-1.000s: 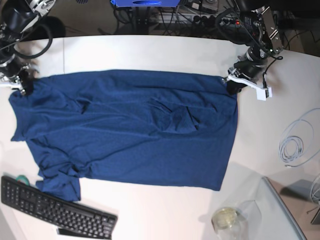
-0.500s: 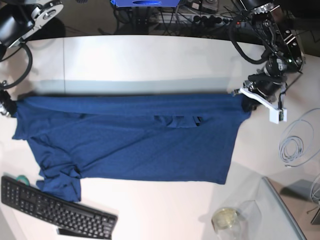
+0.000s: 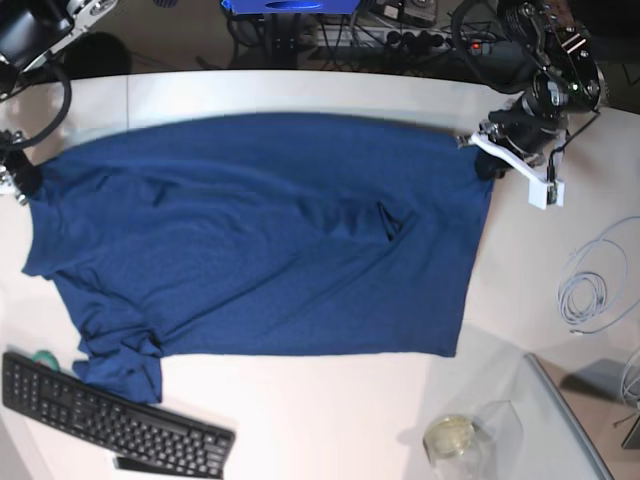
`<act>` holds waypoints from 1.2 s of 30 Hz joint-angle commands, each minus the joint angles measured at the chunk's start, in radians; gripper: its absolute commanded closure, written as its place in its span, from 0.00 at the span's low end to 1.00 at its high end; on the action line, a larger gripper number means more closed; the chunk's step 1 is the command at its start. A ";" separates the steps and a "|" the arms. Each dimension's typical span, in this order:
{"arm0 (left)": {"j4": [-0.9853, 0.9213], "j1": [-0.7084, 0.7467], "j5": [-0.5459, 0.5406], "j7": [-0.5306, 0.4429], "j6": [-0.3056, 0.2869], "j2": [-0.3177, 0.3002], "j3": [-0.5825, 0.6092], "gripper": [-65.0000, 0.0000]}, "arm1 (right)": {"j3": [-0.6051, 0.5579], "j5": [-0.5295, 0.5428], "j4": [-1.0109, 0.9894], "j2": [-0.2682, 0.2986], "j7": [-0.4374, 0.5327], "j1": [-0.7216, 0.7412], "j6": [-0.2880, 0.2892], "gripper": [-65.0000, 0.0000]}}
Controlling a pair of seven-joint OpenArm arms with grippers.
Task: Layout the t-shirt on the table in an organized manner, then fold the t-shirt properly
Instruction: 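Pull the shirt corners apart with both grippers to stretch it flat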
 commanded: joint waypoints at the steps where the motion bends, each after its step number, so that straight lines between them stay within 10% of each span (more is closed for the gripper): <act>1: 0.005 0.008 -0.009 -0.022 -0.001 -0.002 -0.004 1.00 | 0.001 0.008 -0.020 0.022 0.032 -0.014 0.000 0.99; 14: -0.162 0.092 0.000 -0.223 -0.001 -0.003 -0.002 1.00 | 0.003 0.008 -0.100 0.018 0.130 -0.127 0.067 1.00; 36: -0.168 0.112 0.000 -0.225 -0.001 -0.017 -0.004 1.00 | 0.006 0.011 -0.098 0.015 0.144 -0.181 0.076 0.99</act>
